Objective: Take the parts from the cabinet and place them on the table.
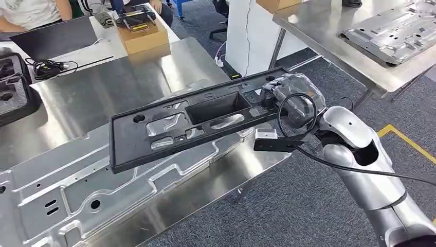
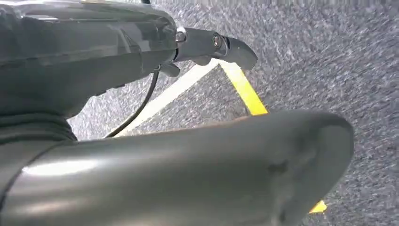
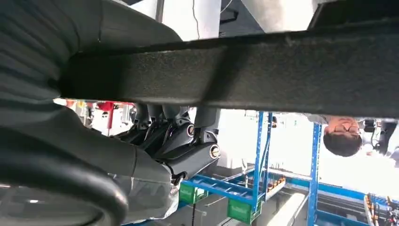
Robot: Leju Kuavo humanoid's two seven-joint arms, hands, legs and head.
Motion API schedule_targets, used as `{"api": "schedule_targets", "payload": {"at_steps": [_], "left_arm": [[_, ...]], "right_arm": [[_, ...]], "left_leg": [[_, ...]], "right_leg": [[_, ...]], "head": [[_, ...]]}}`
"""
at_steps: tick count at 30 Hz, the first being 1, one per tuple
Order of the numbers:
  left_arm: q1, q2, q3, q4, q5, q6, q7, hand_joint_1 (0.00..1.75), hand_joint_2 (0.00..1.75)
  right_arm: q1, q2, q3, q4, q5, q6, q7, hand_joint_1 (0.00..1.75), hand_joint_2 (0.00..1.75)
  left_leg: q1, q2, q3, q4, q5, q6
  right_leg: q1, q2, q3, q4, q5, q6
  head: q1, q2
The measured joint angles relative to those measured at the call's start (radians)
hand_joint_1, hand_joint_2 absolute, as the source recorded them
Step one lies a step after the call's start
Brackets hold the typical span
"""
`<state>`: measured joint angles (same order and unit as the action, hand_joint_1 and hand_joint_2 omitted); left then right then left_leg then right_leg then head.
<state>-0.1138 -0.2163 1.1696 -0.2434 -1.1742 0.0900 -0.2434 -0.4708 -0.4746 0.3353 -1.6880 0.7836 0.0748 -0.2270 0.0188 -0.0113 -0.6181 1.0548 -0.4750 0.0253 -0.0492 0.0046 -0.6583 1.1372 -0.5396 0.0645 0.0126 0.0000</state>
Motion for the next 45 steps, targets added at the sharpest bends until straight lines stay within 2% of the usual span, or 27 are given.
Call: {"api": "schedule_targets", "payload": {"at_steps": [2, 3, 4, 5, 7, 8, 9, 10, 11, 14, 17, 23, 28, 33, 41, 45], "left_arm": [[0.000, 0.000, 0.000, 0.000, 0.000, 0.002, 0.000, 0.00, 0.00], [0.000, 0.000, 0.000, 0.000, 0.000, 0.002, 0.001, 0.00, 0.00], [0.000, 0.000, 0.000, 0.000, -0.002, 0.002, 0.001, 0.00, 0.00], [0.000, 0.000, 0.000, 0.000, -0.002, 0.002, 0.001, 0.00, 0.00], [0.000, -0.001, 0.000, 0.000, -0.003, 0.002, 0.002, 0.00, 0.00], [0.000, -0.003, 0.000, 0.000, -0.003, 0.002, 0.001, 0.00, 0.00], [-0.002, -0.003, 0.000, 0.000, -0.004, 0.002, 0.000, 0.00, 0.00], [-0.001, -0.003, 0.000, 0.000, -0.005, 0.003, 0.000, 0.00, 0.00], [-0.001, -0.002, 0.000, 0.000, -0.007, 0.003, 0.000, 0.00, 0.00], [-0.002, -0.002, 0.000, 0.000, -0.016, 0.003, 0.000, 0.00, 0.00], [-0.005, -0.002, -0.002, 0.000, -0.024, 0.006, 0.004, 0.00, 0.00], [-0.008, -0.002, -0.008, 0.000, -0.042, 0.012, 0.010, 0.00, 0.00], [-0.015, -0.001, -0.026, 0.000, -0.059, 0.012, 0.019, 0.00, 0.00], [-0.021, -0.001, -0.037, 0.000, -0.068, 0.012, 0.020, 0.00, 0.00], [-0.022, 0.000, -0.049, -0.002, -0.072, 0.015, 0.024, 0.00, 0.00], [-0.024, 0.003, -0.057, -0.004, -0.081, 0.015, 0.030, 0.00, 0.00]], "right_arm": [[0.009, 0.000, -0.001, 0.000, 0.000, -0.001, 0.000, 1.75, 1.75], [0.017, 0.000, -0.002, 0.000, 0.003, -0.002, 0.001, 1.75, 1.75], [0.025, 0.000, -0.002, 0.000, 0.010, -0.003, 0.000, 1.75, 1.75], [0.031, 0.000, -0.002, 0.000, 0.013, -0.005, 0.000, 1.75, 1.75], [0.034, 0.000, -0.003, 0.000, 0.020, -0.009, 0.000, 1.75, 1.75], [0.034, 0.000, -0.005, 0.000, 0.021, -0.013, -0.001, 1.75, 1.75], [0.034, 0.000, -0.006, 0.000, 0.025, -0.016, -0.002, 1.75, 1.75], [0.037, 0.000, -0.007, 0.000, 0.034, -0.018, -0.002, 1.75, 1.75], [0.044, 0.001, -0.007, 0.000, 0.045, -0.023, -0.001, 1.75, 1.75], [0.078, 0.007, -0.005, 0.011, 0.094, -0.048, -0.009, 1.75, 1.75], [0.119, 0.033, 0.000, 0.049, 0.141, -0.098, -0.019, 1.75, 1.75], [0.149, 0.091, 0.005, 0.146, 0.231, -0.154, -0.011, 1.75, 1.75], [0.121, 0.180, 0.027, 0.259, 0.303, -0.186, -0.020, 1.75, 1.75], [0.078, 0.238, 0.046, 0.350, 0.306, -0.212, -0.040, 1.75, 1.75], [0.042, 0.267, 0.056, 0.439, 0.315, -0.235, -0.053, 1.75, 1.75], [0.014, 0.267, 0.059, 0.501, 0.385, -0.296, -0.083, 1.75, 1.75]], "left_leg": [[-0.011, 0.001, 0.000, 0.000, -0.001, 0.007], [-0.018, 0.000, 0.001, 0.000, -0.002, 0.011], [-0.024, -0.001, 0.003, 0.000, -0.003, 0.014], [-0.028, -0.002, 0.005, 0.001, -0.004, 0.016], [-0.035, -0.003, 0.011, 0.001, -0.007, 0.019], [-0.040, -0.003, 0.009, 0.000, -0.008, 0.018], [-0.042, -0.004, 0.001, 0.004, -0.008, 0.017], [-0.041, -0.003, -0.001, 0.002, -0.005, 0.014], [-0.044, -0.003, -0.001, 0.004, -0.007, 0.018], [-0.040, -0.003, 0.001, 0.001, -0.007, 0.017], [-0.039, -0.003, 0.002, -0.002, -0.006, 0.016], [-0.039, -0.003, 0.002, -0.003, -0.003, 0.012], [-0.040, -0.003, 0.002, -0.003, -0.002, 0.012], [-0.042, -0.004, 0.002, -0.003, -0.002, 0.012], [-0.044, -0.004, 0.002, -0.003, -0.002, 0.012], [-0.044, -0.003, 0.002, -0.003, -0.002, 0.012]], "right_leg": [[0.011, 0.000, -0.080, 0.165, -0.064, -0.001], [0.018, 0.000, -0.102, 0.207, -0.066, -0.004], [0.023, 0.000, -0.096, 0.193, -0.047, -0.008], [0.028, 0.000, -0.071, 0.140, -0.011, -0.016], [0.042, 0.000, 0.012, -0.034, 0.075, -0.040], [0.051, -0.001, 0.034, -0.069, 0.064, -0.058], [0.053, 0.001, 0.046, -0.095, 0.064, -0.058], [0.053, 0.001, 0.045, -0.095, 0.065, -0.058], [0.047, 0.001, 0.047, -0.099, 0.067, -0.055], [0.049, 0.001, 0.047, -0.099, 0.066, -0.056], [0.049, 0.001, 0.047, -0.099, 0.066, -0.056], [0.049, 0.002, 0.047, -0.098, 0.066, -0.057], [0.049, 0.001, 0.048, -0.098, 0.067, -0.057], [0.049, 0.001, 0.048, -0.098, 0.067, -0.057], [0.048, 0.001, 0.048, -0.098, 0.067, -0.057], [0.048, 0.001, 0.048, -0.099, 0.067, -0.056]], "head": [[0.000, 0.000], [0.000, 0.000], [0.000, 0.000], [0.000, 0.000], [0.000, 0.000], [-0.001, 0.000], [0.000, 0.000], [0.000, 0.000], [0.000, 0.000], [0.000, 0.000], [0.000, 0.000], [0.000, 0.000], [0.000, 0.000], [0.000, 0.000], [0.000, 0.000], [0.000, 0.000]]}}
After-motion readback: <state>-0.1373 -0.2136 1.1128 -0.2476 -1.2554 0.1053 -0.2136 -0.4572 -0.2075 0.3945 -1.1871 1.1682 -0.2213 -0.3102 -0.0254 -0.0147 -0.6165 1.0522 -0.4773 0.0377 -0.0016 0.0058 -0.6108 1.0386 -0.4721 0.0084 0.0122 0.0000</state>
